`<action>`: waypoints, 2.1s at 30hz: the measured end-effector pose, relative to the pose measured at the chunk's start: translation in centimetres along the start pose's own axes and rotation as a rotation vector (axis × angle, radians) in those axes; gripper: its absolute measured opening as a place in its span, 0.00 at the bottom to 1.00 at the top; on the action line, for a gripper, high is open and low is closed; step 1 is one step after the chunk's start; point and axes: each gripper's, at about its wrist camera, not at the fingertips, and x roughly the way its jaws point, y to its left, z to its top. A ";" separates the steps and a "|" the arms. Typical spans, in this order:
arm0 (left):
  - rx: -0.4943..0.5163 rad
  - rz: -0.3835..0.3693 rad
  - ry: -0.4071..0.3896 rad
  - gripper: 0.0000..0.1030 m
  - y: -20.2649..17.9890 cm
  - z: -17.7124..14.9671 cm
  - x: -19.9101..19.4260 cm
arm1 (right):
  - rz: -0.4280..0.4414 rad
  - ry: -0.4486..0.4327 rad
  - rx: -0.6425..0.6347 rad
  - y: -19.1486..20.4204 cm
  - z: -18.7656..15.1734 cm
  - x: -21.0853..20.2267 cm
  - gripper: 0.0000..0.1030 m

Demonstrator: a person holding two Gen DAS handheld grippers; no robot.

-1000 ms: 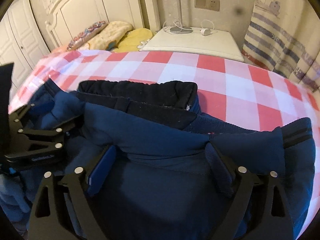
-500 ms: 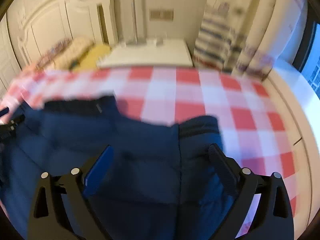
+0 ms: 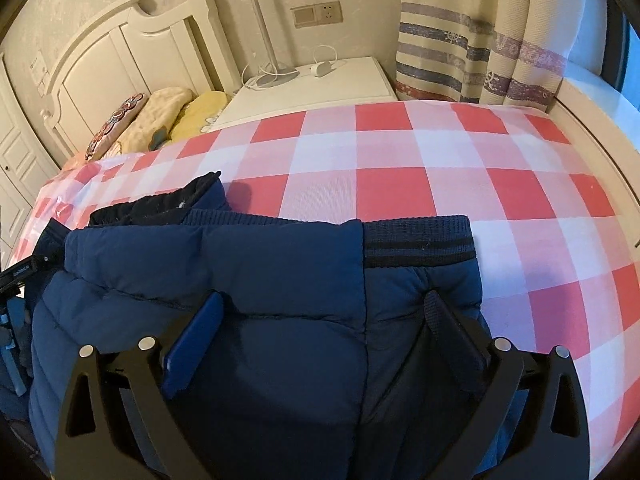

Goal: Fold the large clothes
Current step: 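Lower the hem onto the jacket and open both grippers, then press the folded jacket flat with both grippers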

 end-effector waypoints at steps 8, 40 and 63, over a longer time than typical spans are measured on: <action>0.184 0.051 -0.195 0.98 -4.6 -2.2 -8.3 | -0.065 -0.134 -0.138 5.2 -0.9 -6.0 0.96; 0.365 0.037 -0.156 0.98 -8.9 -10.6 -9.7 | -0.024 -0.054 -0.397 12.5 -8.8 -7.0 0.96; 0.201 0.032 -0.139 0.98 -2.2 -15.4 -10.7 | 0.109 -0.082 -0.340 9.4 -14.0 -9.4 0.96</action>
